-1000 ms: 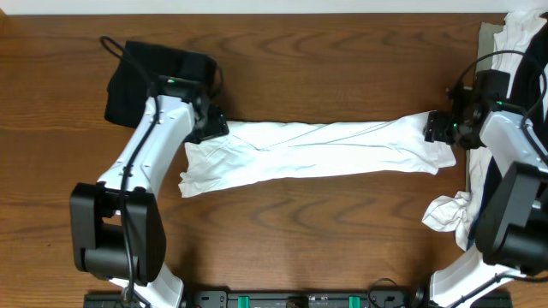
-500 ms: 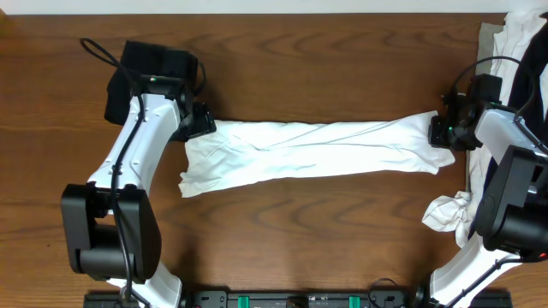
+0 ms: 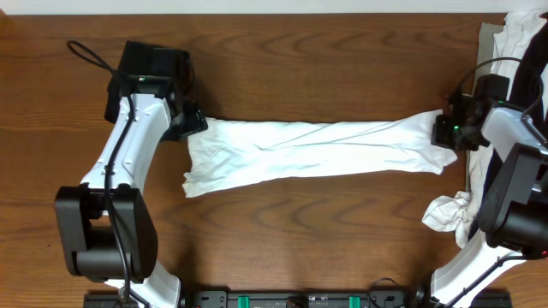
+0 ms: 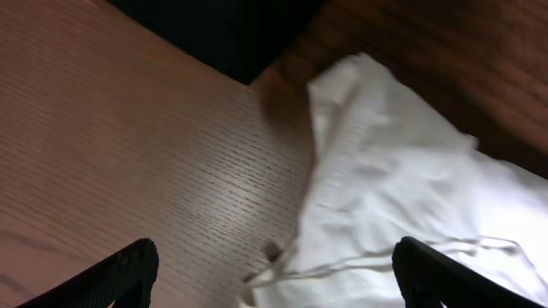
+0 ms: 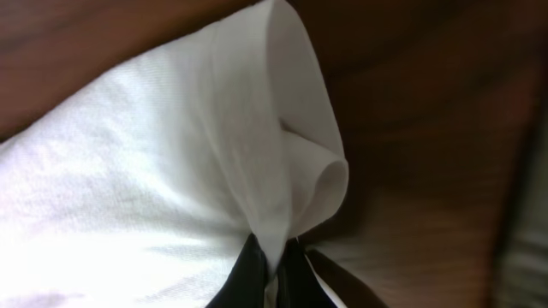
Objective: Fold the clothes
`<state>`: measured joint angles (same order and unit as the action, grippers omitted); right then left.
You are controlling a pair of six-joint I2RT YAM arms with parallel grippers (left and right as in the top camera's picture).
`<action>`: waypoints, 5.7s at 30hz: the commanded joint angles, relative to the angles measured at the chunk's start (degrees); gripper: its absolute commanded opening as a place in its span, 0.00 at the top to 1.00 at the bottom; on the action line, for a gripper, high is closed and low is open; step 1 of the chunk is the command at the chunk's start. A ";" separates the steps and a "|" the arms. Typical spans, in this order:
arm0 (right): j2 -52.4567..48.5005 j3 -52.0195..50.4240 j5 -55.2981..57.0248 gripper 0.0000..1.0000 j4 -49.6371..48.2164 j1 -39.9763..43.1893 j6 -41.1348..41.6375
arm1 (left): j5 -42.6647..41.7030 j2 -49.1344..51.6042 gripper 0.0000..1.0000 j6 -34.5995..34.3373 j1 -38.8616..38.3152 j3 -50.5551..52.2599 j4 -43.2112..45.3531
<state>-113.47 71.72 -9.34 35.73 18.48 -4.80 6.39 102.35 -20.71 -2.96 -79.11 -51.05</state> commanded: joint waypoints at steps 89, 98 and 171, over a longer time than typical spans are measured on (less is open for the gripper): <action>6.34 15.30 -16.98 0.20 13.60 -35.58 10.88 | 0.09 -2.43 0.02 0.90 0.44 -0.35 0.48; 6.10 9.42 -14.64 0.99 12.98 -35.87 10.97 | 0.09 -2.43 0.02 0.48 0.44 -0.35 0.59; 4.28 5.27 -20.90 0.92 -13.16 -44.54 14.23 | 0.07 -2.40 0.02 0.26 0.42 0.09 0.63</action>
<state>-113.03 76.77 -27.88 21.15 -25.43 8.58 6.39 101.14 -20.58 -2.72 -79.09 -50.30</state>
